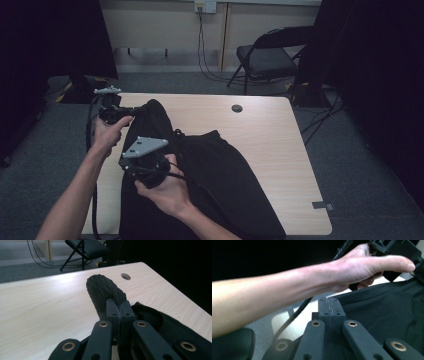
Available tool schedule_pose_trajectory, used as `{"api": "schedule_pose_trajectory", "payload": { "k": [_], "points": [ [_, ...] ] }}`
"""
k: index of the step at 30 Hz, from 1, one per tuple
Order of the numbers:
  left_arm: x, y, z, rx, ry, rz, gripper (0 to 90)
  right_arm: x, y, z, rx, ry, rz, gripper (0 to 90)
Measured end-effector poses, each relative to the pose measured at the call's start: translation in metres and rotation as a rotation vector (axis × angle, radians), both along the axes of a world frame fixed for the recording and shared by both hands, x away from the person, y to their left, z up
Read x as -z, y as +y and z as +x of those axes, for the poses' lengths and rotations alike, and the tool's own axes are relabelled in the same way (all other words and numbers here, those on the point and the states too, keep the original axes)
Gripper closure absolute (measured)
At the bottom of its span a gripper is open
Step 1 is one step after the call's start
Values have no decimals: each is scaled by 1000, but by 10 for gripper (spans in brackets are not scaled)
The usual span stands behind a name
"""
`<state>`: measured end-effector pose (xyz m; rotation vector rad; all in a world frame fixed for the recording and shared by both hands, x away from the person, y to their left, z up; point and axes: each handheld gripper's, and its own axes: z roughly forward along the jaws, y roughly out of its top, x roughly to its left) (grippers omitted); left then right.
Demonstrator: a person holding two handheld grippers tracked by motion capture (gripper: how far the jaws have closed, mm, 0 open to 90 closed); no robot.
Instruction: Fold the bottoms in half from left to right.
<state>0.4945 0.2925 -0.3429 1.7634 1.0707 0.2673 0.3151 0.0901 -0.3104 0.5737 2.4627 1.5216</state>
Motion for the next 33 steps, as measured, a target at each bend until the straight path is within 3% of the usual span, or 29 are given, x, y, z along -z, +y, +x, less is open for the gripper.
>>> {"api": "schedule_pose_trajectory", "payload": {
  "k": [6,8,12,16,18,21,22,23,27,33],
  "points": [
    [-39,19,-6,-36,-59,-7,892,-25,11,3,-16,-22,61,896],
    [-42,16,-7,-42,-48,62,892,-29,9,2,-20,-26,84,896],
    [-19,1,-5,-23,8,95,892,-18,-5,0,-7,-8,92,896],
    [10,-20,0,9,57,90,891,5,-37,-2,40,25,71,896],
    [18,-33,2,21,69,79,890,11,-56,-2,77,34,74,896],
    [24,-54,6,44,82,90,889,19,-84,-4,134,35,79,895],
    [26,-63,7,52,81,92,889,24,-101,-7,166,27,72,895],
    [28,-72,8,62,82,97,889,24,-101,-7,166,27,72,895],
    [34,-106,14,67,88,115,888,38,-137,-8,239,31,67,895],
    [56,-139,25,104,99,54,883,71,-194,3,368,108,30,895]
  ]
}}
